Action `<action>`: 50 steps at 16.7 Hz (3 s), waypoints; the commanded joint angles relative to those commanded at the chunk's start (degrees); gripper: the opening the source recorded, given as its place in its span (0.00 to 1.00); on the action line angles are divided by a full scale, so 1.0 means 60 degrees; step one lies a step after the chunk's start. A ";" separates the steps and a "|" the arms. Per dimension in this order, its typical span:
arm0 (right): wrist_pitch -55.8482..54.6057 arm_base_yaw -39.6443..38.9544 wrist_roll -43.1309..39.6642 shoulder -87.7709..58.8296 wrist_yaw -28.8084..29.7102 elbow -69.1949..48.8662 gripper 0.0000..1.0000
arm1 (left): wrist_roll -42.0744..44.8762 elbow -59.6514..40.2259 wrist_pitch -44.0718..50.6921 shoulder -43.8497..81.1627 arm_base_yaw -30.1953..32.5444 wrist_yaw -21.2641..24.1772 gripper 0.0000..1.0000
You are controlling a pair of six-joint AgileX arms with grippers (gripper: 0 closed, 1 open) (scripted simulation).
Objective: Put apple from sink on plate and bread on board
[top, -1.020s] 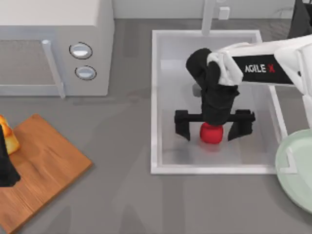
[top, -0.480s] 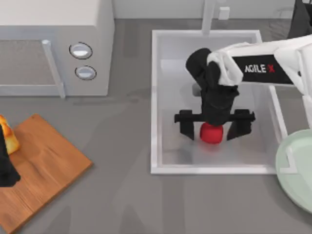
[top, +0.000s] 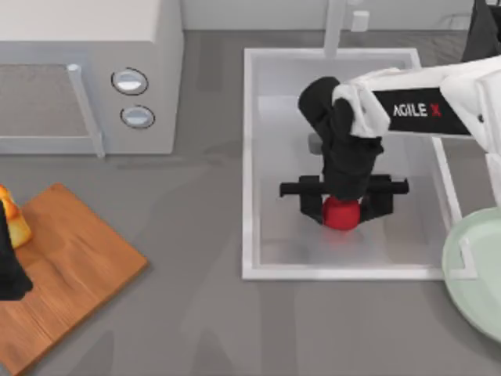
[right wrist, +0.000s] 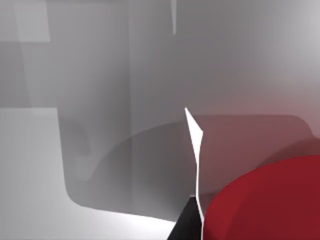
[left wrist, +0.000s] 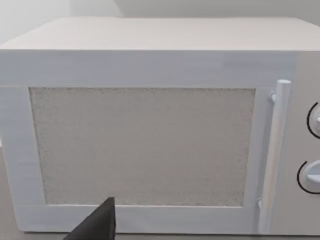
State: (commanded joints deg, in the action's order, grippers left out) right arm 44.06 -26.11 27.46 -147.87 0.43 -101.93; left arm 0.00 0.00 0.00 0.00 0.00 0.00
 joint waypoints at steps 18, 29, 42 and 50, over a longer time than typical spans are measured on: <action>0.3061 0.0035 -0.0114 0.1987 0.0177 -0.1475 0.00 | 0.0000 0.0000 0.0000 0.0000 0.0000 0.0000 1.00; 0.3176 0.0724 -0.0806 0.3543 0.0163 -0.0636 0.00 | 0.0000 0.0000 0.0000 0.0000 0.0000 0.0000 1.00; 0.3844 0.3283 -0.3401 0.8247 -0.0020 0.4104 0.00 | 0.0000 0.0000 0.0000 0.0000 0.0000 0.0000 1.00; 0.4041 0.3930 -0.4055 0.9396 -0.0071 0.5355 0.00 | 0.0000 0.0000 0.0000 0.0000 0.0000 0.0000 1.00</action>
State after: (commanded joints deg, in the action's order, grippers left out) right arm 68.30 -2.53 3.13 -91.49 0.00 -69.80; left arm 0.00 0.00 0.00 0.00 0.00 0.00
